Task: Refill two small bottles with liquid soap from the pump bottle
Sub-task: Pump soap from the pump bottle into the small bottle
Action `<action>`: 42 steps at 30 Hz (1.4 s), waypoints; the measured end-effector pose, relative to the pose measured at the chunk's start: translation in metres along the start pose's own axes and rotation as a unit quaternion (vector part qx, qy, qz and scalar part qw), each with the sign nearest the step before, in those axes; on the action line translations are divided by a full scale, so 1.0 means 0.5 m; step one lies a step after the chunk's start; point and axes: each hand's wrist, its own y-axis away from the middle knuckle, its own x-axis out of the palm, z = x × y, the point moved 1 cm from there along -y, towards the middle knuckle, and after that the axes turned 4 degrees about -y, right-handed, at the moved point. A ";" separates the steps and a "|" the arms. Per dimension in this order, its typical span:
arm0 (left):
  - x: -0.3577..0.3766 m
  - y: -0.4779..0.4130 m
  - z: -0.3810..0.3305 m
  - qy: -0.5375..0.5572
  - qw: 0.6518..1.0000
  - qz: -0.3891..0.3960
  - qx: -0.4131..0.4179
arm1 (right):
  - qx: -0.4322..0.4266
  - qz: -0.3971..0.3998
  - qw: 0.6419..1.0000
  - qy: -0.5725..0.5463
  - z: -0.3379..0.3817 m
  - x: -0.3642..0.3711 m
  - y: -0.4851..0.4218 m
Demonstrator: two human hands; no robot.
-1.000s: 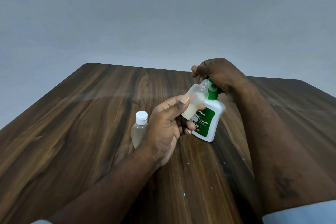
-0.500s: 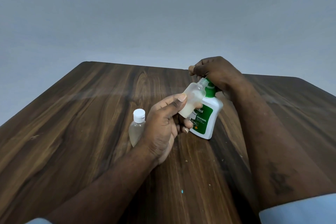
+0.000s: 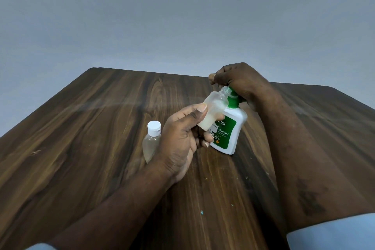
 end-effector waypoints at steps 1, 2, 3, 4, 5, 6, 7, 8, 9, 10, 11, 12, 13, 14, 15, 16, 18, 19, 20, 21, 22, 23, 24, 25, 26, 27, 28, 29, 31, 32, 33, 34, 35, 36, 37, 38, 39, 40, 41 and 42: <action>0.000 -0.001 0.000 0.000 1.000 0.001 0.000 | -0.001 0.000 1.000 -0.003 -0.001 0.000 0.000; 0.000 -0.001 0.000 0.000 1.000 0.002 0.000 | -0.002 0.001 1.000 -0.003 -0.001 0.001 0.000; 0.000 -0.001 0.000 0.001 1.000 0.003 0.001 | -0.003 0.001 1.000 0.001 0.000 0.001 -0.001; 0.001 -0.001 0.000 0.000 1.000 0.003 0.002 | -0.004 0.000 1.000 0.005 0.001 0.000 -0.001; 0.001 -0.001 -0.001 0.000 1.000 0.003 0.003 | -0.003 -0.003 1.000 0.006 0.002 -0.001 -0.002; 0.000 -0.001 -0.001 0.000 1.000 0.003 0.005 | -0.003 -0.005 1.000 0.003 0.003 -0.001 -0.002; 0.000 -0.002 -0.001 0.000 1.000 0.003 0.005 | -0.003 -0.008 1.000 -0.002 0.004 -0.001 -0.002; -0.001 -0.002 -0.001 -0.002 1.000 0.003 0.005 | -0.004 -0.012 1.000 -0.007 0.004 -0.002 -0.003; -0.001 -0.002 -0.001 -0.003 1.000 0.003 0.005 | -0.006 -0.016 1.000 -0.008 0.004 -0.003 -0.003; -0.001 -0.002 -0.002 -0.003 1.000 0.003 0.005 | -0.007 -0.020 1.000 -0.008 0.003 -0.003 -0.004; 0.000 -0.002 -0.002 -0.001 1.000 0.003 0.005 | -0.005 -0.020 1.000 -0.010 0.003 -0.003 -0.004; 0.001 -0.001 -0.003 0.000 1.000 0.002 0.004 | -0.003 -0.019 1.000 -0.012 0.002 -0.003 -0.004; 0.000 -0.002 -0.002 0.001 1.000 0.000 0.004 | -0.002 -0.016 1.000 -0.012 0.003 -0.003 -0.003; -0.001 -0.002 0.000 0.001 1.000 -0.003 0.004 | -0.003 -0.012 1.000 -0.010 0.003 -0.002 -0.003; -0.001 -0.003 0.001 0.001 1.000 -0.006 0.003 | -0.005 -0.006 1.000 -0.006 0.002 -0.002 -0.003; -0.002 -0.003 0.002 0.001 1.000 -0.007 0.002 | -0.009 0.001 1.000 0.000 0.002 -0.001 -0.002; -0.002 -0.003 0.002 0.001 1.000 -0.006 0.001 | -0.016 0.007 1.000 0.011 0.003 0.000 0.000; -0.002 -0.002 0.002 0.001 1.000 -0.005 0.000 | -0.018 0.004 1.000 0.014 0.003 0.000 0.001; -0.001 -0.002 0.001 0.001 1.000 -0.003 0.001 | -0.018 0.001 1.000 0.016 0.003 0.000 0.002; 0.000 -0.002 0.001 0.001 1.000 -0.002 0.002 | -0.016 -0.002 1.000 0.017 0.003 0.000 0.002; 0.001 -0.001 0.001 0.001 1.000 0.000 0.002 | -0.015 -0.004 1.000 0.017 0.004 -0.001 0.002; 0.000 -0.002 0.001 0.001 1.000 0.001 0.004 | -0.012 -0.007 1.000 0.015 0.004 -0.001 0.001; 0.000 -0.003 0.001 0.001 1.000 0.001 0.005 | -0.010 -0.009 1.000 0.012 0.005 -0.001 0.000; 0.001 -0.003 0.001 0.001 1.000 0.000 0.006 | -0.009 -0.011 1.000 0.008 0.005 -0.002 -0.001; 0.001 -0.002 0.000 0.001 1.000 0.000 0.006 | -0.009 -0.012 1.000 0.004 0.004 -0.002 -0.002; 0.001 -0.002 0.000 0.001 1.000 0.001 0.006 | -0.009 -0.013 1.000 -0.002 0.004 -0.004 -0.002; 0.001 -0.001 -0.001 0.001 1.000 0.002 0.006 | -0.008 -0.012 1.000 -0.007 0.003 -0.004 -0.002; 0.002 0.000 -0.001 0.002 1.000 0.004 0.006 | -0.008 -0.010 1.000 -0.009 0.003 -0.004 -0.002; 0.000 0.001 -0.002 0.003 1.000 0.003 0.006 | -0.009 -0.005 1.000 -0.005 0.002 -0.003 -0.003; 0.000 0.000 -0.001 0.003 1.000 0.002 0.006 | -0.010 -0.002 1.000 -0.001 0.002 -0.002 -0.004; -0.001 0.000 -0.001 0.002 1.000 0.001 0.005 | -0.011 0.001 1.000 0.004 0.001 -0.001 -0.004; -0.002 -0.001 0.000 -0.001 1.000 0.000 0.005 | -0.013 0.004 1.000 0.011 0.001 -0.001 -0.004; -0.001 -0.002 0.001 -0.005 1.000 -0.001 0.005 | -0.015 0.008 1.000 0.017 0.000 0.000 -0.004; -0.001 -0.002 0.001 -0.006 1.000 -0.001 0.006 | -0.015 0.009 1.000 0.019 -0.002 0.001 -0.006; -0.002 -0.003 0.002 -0.006 1.000 -0.001 0.006 | -0.013 0.008 1.000 0.019 -0.002 0.001 -0.007; -0.001 -0.003 0.002 -0.005 1.000 0.001 0.006 | -0.012 0.006 1.000 0.018 -0.002 0.002 -0.007; -0.001 -0.003 0.002 -0.004 1.000 0.002 0.006 | -0.011 0.005 1.000 0.018 -0.002 0.002 -0.007; -0.001 -0.003 0.002 -0.002 1.000 0.002 0.006 | -0.009 0.004 1.000 0.019 -0.001 0.002 -0.007; -0.001 -0.003 0.002 0.000 1.000 0.002 0.007 | -0.007 0.002 1.000 0.018 0.001 0.001 -0.006; -0.001 -0.003 0.002 0.002 1.000 0.001 0.007 | -0.006 -0.002 1.000 0.014 0.002 0.000 -0.006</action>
